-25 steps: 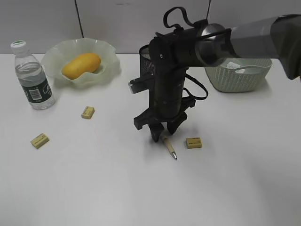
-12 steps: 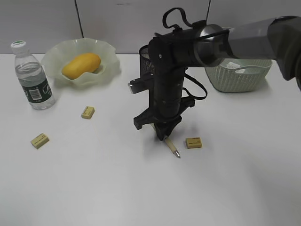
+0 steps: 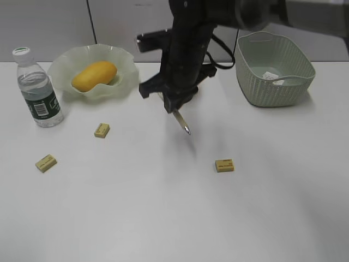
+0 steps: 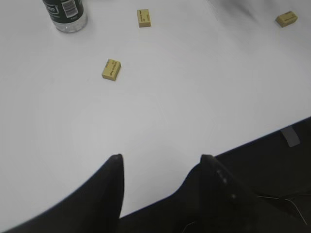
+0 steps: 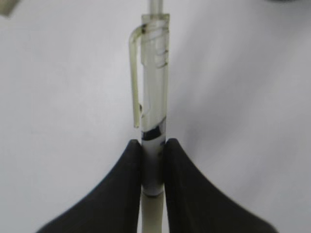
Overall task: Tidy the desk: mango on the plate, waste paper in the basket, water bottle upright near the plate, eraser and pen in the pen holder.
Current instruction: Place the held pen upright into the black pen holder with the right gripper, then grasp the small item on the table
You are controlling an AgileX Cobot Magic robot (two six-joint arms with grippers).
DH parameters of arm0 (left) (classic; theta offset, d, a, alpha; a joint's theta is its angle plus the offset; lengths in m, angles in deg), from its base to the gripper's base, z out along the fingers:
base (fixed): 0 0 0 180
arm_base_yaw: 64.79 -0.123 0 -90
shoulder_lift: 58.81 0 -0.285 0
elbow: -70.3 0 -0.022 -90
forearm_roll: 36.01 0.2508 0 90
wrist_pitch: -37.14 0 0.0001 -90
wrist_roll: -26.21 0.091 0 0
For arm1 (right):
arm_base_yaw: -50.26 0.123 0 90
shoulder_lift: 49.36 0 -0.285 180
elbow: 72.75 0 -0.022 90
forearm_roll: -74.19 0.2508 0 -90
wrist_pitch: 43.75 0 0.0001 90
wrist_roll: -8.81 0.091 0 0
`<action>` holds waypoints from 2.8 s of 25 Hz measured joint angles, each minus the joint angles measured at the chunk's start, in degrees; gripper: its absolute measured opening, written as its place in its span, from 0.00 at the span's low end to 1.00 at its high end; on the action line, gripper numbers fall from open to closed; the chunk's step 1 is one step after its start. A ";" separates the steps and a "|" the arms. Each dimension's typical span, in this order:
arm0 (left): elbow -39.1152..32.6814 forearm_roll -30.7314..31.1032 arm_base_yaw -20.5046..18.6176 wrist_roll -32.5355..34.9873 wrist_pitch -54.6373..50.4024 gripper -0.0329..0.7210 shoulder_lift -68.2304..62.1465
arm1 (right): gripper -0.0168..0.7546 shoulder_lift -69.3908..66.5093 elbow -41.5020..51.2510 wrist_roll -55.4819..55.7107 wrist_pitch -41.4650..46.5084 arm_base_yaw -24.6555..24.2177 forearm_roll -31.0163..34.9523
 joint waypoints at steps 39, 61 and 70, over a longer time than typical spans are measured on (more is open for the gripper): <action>-0.06 2.06 0.00 0.00 2.47 0.55 0.00 | 0.17 -8.08 -6.33 11.14 -36.56 -6.10 -17.69; -0.06 2.12 0.00 0.00 2.82 0.55 0.00 | 0.76 0.78 -6.19 5.58 -25.46 -6.22 -12.75; -0.06 2.12 0.00 0.00 3.39 0.55 0.00 | 0.76 8.89 -6.19 -1.82 3.34 -6.22 -8.68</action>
